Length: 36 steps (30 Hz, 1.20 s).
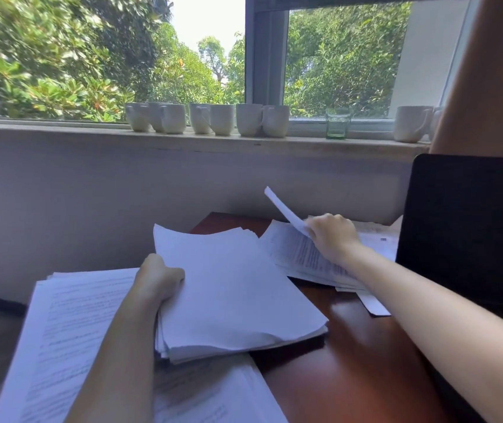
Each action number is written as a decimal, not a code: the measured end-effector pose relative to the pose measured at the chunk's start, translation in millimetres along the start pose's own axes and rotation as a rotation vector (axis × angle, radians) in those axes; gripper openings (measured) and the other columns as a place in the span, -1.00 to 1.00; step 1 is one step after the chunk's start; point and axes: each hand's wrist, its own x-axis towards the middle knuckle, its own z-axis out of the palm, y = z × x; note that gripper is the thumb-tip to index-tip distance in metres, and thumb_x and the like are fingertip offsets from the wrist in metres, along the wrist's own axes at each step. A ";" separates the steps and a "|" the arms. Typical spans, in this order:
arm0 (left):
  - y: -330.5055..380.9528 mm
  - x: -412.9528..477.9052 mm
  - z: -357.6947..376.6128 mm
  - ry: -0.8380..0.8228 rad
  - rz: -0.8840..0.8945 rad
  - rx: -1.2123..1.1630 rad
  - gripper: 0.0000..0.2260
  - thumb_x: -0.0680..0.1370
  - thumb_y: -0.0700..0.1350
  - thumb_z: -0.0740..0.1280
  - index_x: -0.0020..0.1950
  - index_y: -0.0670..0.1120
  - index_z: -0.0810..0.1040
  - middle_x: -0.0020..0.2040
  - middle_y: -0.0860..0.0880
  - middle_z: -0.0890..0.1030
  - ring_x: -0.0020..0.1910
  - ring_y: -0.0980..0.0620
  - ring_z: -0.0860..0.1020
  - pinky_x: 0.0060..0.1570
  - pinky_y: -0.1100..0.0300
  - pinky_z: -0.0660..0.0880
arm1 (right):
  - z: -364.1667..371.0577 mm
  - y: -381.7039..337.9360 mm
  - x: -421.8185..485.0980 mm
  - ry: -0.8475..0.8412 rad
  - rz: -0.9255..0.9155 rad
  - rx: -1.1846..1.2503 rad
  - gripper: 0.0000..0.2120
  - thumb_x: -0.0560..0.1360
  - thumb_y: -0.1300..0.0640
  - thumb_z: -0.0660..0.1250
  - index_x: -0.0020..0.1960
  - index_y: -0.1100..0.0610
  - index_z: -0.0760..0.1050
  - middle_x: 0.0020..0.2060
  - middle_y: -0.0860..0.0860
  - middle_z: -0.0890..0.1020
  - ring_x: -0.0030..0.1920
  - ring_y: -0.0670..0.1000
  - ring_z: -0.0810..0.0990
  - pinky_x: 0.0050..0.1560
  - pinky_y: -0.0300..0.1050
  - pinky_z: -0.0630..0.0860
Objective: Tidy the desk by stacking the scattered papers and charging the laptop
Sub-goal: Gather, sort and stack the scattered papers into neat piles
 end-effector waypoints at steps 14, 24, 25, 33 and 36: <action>8.8 -3.6 2.6 0.065 -0.107 -0.222 -0.41 0.54 0.17 0.25 0.33 -0.31 0.43 0.28 -0.19 0.50 0.21 -0.19 0.48 0.14 0.08 0.36 | 22.1 -5.3 -43.8 0.376 -0.921 -0.025 -0.65 0.45 0.14 0.10 0.03 -0.09 0.60 -0.09 -0.04 0.60 -0.12 -0.01 0.42 -0.24 -0.20 0.47; 4.2 -5.1 0.1 0.030 -0.046 0.008 -0.78 0.42 -0.23 0.35 0.02 -0.29 0.54 -0.07 -0.22 0.63 -0.11 -0.20 0.60 -0.20 0.09 0.49 | 11.8 -16.3 -51.2 -0.219 0.488 1.649 -0.73 0.57 0.28 0.15 0.25 0.26 0.39 0.12 0.18 0.59 -0.11 0.08 0.66 -0.15 -0.12 0.61; 3.3 -4.8 -0.2 0.022 -0.046 0.007 -0.77 0.42 -0.23 0.35 0.03 -0.29 0.54 -0.07 -0.22 0.63 -0.12 -0.19 0.60 -0.26 0.13 0.47 | 7.7 -20.2 -50.1 -0.212 0.607 1.836 -0.81 0.58 0.28 0.12 0.14 0.29 0.43 0.00 0.18 0.63 -0.18 0.09 0.66 -0.28 -0.13 0.60; 5.8 -5.3 1.7 0.026 -0.047 -0.067 -0.68 0.52 -0.06 0.30 0.08 -0.33 0.50 -0.17 -0.13 0.53 -0.18 -0.14 0.51 -0.32 0.16 0.34 | 3.6 -31.8 -43.3 -0.235 0.462 1.429 -0.69 0.51 0.42 0.12 0.11 0.14 0.49 -0.15 0.02 0.63 -0.16 0.03 0.64 -0.25 -0.17 0.59; 9.5 -8.0 3.5 0.049 -0.058 -0.088 -0.66 0.57 0.01 0.22 0.08 -0.29 0.44 -0.17 -0.09 0.49 -0.12 -0.13 0.48 -0.27 0.14 0.32 | -3.8 -17.8 -35.4 -0.200 0.460 1.433 -0.68 0.53 0.41 0.10 0.04 0.05 0.48 -0.24 -0.03 0.61 -0.28 -0.02 0.61 -0.41 -0.24 0.56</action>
